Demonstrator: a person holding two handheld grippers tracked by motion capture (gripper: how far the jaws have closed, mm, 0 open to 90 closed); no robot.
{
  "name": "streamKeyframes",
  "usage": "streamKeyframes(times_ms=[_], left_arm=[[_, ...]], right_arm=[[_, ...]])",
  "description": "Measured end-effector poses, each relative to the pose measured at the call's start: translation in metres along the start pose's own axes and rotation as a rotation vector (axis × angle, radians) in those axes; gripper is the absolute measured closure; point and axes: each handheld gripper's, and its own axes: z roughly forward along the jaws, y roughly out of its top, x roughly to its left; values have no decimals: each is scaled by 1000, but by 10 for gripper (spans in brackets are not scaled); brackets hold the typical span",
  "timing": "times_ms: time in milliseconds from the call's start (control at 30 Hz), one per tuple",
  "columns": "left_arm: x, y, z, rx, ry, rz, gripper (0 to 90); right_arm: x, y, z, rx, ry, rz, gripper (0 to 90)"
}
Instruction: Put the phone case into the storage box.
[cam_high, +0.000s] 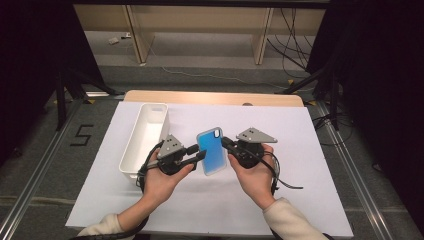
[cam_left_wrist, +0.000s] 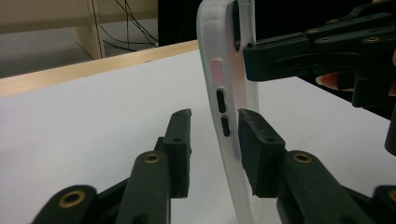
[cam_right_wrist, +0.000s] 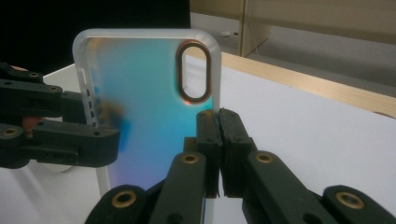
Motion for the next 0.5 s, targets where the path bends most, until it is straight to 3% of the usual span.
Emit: streamKeyframes(times_ms=[433,500], left_arm=[[-13,6,-3,-11,39,117,550],[-13,6,-2,-8,35,115,538]], right_arm=[[-1,0,-1,4,-32,11,892],[-1,0,0,-2,-31,13,892]])
